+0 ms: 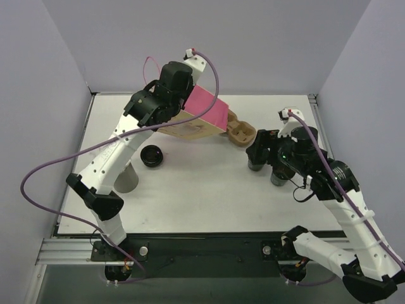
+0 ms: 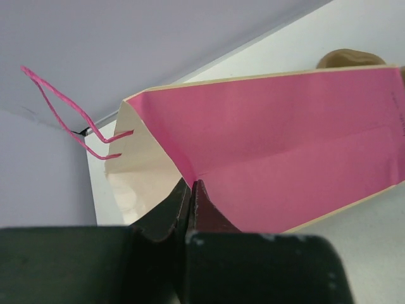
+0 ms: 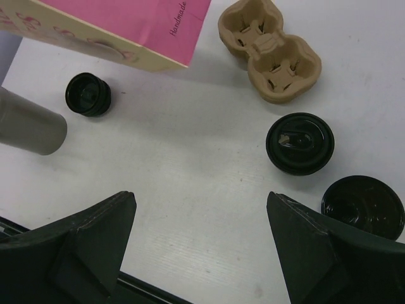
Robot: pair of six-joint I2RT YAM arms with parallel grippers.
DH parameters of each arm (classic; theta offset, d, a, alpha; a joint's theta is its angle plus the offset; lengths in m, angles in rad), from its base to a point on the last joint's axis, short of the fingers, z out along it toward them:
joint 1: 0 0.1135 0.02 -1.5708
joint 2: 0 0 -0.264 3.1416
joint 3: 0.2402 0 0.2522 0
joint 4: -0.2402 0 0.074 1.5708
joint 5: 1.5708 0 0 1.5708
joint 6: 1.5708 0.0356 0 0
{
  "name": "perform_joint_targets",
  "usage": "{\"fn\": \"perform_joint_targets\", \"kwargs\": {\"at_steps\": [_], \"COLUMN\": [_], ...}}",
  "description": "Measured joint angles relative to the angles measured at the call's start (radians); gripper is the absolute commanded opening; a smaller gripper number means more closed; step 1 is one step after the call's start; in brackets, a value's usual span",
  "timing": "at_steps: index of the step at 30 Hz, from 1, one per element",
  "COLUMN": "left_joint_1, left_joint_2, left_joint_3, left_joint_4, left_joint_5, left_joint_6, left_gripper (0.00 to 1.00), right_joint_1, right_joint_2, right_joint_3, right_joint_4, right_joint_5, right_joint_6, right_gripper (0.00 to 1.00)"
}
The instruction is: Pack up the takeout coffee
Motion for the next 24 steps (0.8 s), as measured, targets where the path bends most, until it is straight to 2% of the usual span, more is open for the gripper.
{"fn": "perform_joint_targets", "kwargs": {"at_steps": [3, 9, 13, 15, 17, 21, 24], "left_joint_1": [-0.055, -0.164, -0.207, -0.211, -0.210, -0.210, -0.210], "left_joint_2": [-0.047, -0.160, -0.188, -0.199, -0.209, -0.231, -0.249], "left_joint_3": [-0.044, -0.277, -0.374, -0.402, -0.421, -0.442, -0.436], "left_joint_4": [-0.013, -0.025, -0.031, -0.029, -0.029, -0.027, -0.023], "left_joint_5": [-0.002, 0.013, 0.062, 0.106, 0.157, 0.270, 0.321], "left_joint_6": [-0.031, -0.133, -0.217, -0.257, -0.287, -0.348, -0.368], "left_gripper": [0.00, 0.00, 0.05, 0.23, 0.49, 0.68, 0.72], "right_joint_1": [0.000, 0.000, 0.000, 0.000, 0.000, 0.000, 0.000], "right_joint_2": [-0.069, -0.137, -0.137, -0.130, -0.122, -0.096, -0.084], "right_joint_3": [-0.013, -0.040, -0.054, -0.060, -0.063, -0.065, -0.065], "right_joint_4": [-0.004, -0.031, -0.036, -0.040, -0.042, -0.043, -0.043], "right_joint_5": [0.018, 0.058, 0.071, 0.071, 0.071, 0.070, 0.067], "right_joint_6": [0.012, 0.020, 0.026, 0.030, 0.034, 0.042, 0.058], "right_gripper": [0.88, 0.88, 0.88, 0.88, 0.88, 0.88, 0.87]}}
